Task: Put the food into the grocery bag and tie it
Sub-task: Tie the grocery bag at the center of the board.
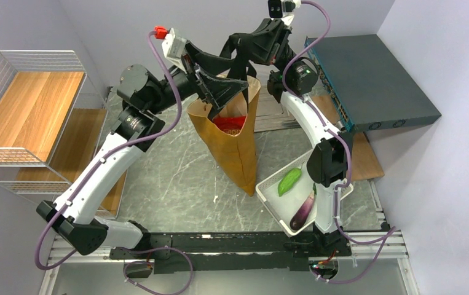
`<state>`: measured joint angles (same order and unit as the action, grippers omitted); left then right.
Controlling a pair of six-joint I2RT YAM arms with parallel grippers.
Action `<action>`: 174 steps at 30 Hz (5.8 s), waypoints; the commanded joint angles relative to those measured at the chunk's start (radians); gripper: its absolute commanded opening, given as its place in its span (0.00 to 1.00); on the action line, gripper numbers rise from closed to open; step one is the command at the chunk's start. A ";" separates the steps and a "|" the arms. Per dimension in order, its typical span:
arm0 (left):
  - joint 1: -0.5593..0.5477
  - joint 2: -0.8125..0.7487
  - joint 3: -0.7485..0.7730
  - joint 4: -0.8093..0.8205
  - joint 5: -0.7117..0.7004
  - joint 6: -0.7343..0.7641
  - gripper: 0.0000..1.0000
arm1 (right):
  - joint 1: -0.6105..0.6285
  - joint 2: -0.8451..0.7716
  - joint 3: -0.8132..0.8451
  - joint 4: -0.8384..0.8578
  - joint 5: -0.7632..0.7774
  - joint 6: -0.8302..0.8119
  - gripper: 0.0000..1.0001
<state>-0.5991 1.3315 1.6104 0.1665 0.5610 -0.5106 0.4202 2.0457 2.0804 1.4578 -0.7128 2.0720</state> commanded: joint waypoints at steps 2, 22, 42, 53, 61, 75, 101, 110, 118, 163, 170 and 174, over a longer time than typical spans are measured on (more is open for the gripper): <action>-0.029 0.027 0.062 -0.003 -0.024 0.104 0.99 | -0.002 -0.082 0.039 0.066 0.118 0.312 0.00; -0.082 -0.019 -0.020 -0.011 0.100 0.058 0.99 | -0.044 -0.031 0.092 0.081 0.124 0.352 0.00; -0.105 0.036 0.028 0.005 -0.014 0.132 0.99 | -0.045 -0.019 0.129 0.057 0.124 0.363 0.00; 0.136 0.022 -0.014 0.296 0.163 -0.191 0.77 | -0.045 -0.001 0.135 0.096 0.062 0.399 0.00; 0.136 0.071 0.018 0.357 0.180 -0.243 0.50 | -0.045 -0.004 0.112 0.103 0.053 0.393 0.00; 0.063 0.090 0.130 -0.003 0.020 0.076 0.40 | -0.041 0.014 0.146 0.066 0.021 0.368 0.00; 0.015 -0.015 0.167 -0.279 -0.292 0.387 0.66 | -0.046 0.012 0.125 0.090 0.007 0.378 0.00; 0.015 0.041 0.230 -0.318 -0.241 0.414 0.63 | -0.049 0.011 0.126 0.096 0.008 0.387 0.00; 0.015 0.042 0.254 -0.322 -0.279 0.433 0.00 | -0.054 0.006 0.119 0.104 0.004 0.395 0.00; -0.074 -0.112 0.239 -0.447 -0.167 0.552 0.43 | -0.058 -0.015 0.067 0.083 -0.005 0.367 0.00; -0.087 -0.032 0.249 -0.408 -0.124 0.518 0.32 | -0.059 -0.011 0.079 0.085 -0.011 0.371 0.00; -0.092 0.016 0.272 -0.391 -0.244 0.533 0.26 | -0.058 -0.015 0.077 0.094 -0.013 0.375 0.00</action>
<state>-0.6853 1.3075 1.8500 -0.2501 0.3901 0.0299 0.3672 2.0834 2.1361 1.4757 -0.7826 2.0796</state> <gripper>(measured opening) 0.282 0.008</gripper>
